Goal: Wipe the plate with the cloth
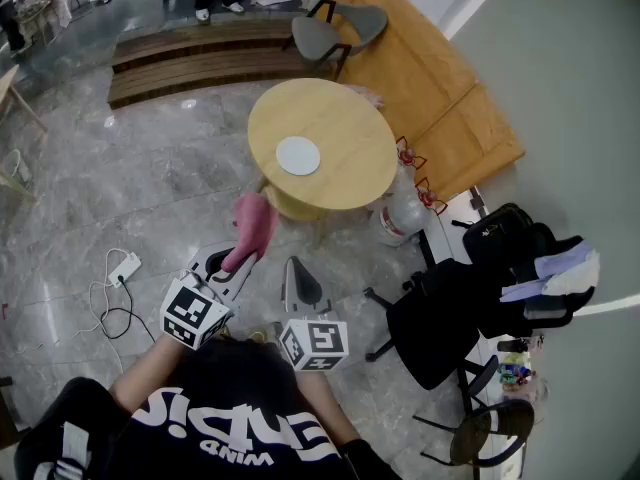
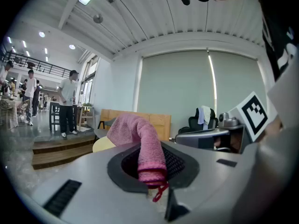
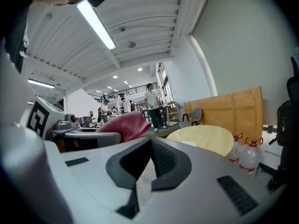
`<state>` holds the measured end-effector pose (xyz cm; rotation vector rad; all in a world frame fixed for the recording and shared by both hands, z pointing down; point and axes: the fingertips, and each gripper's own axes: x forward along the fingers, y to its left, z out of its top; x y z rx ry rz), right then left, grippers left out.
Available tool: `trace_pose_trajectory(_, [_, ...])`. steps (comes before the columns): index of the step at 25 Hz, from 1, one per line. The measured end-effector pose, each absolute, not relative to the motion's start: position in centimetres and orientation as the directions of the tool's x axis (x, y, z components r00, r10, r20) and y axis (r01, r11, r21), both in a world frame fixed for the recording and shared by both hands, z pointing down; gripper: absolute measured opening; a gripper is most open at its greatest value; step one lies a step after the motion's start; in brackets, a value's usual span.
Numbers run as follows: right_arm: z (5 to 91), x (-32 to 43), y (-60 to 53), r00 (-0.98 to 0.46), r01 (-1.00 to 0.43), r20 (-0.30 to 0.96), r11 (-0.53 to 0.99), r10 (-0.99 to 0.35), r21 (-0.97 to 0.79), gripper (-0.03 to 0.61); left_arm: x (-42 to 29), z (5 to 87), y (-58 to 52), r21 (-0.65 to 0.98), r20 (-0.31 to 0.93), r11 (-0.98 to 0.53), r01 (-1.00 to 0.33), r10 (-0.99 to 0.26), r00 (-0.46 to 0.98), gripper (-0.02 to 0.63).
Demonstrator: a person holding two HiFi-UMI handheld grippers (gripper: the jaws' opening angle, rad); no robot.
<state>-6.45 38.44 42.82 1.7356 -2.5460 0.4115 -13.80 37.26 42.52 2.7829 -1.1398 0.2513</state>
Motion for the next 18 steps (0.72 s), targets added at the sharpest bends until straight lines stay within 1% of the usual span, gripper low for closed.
trace_pose_trajectory(7, [43.0,-6.2,38.1,-0.385,-0.916,0.183,0.35,-0.905,-0.193,0.021,-13.1,42.0,37.0,0.07,0.205,-0.708,-0.703,-0.68,0.704,0.051])
trace_pose_trajectory(18, [42.8,-4.6,37.5,-0.42,-0.902,0.177,0.388,-0.89,-0.189,0.023,-12.4,42.4,36.5,0.043,0.205,-0.7,-0.712,-0.692,0.692,0.051])
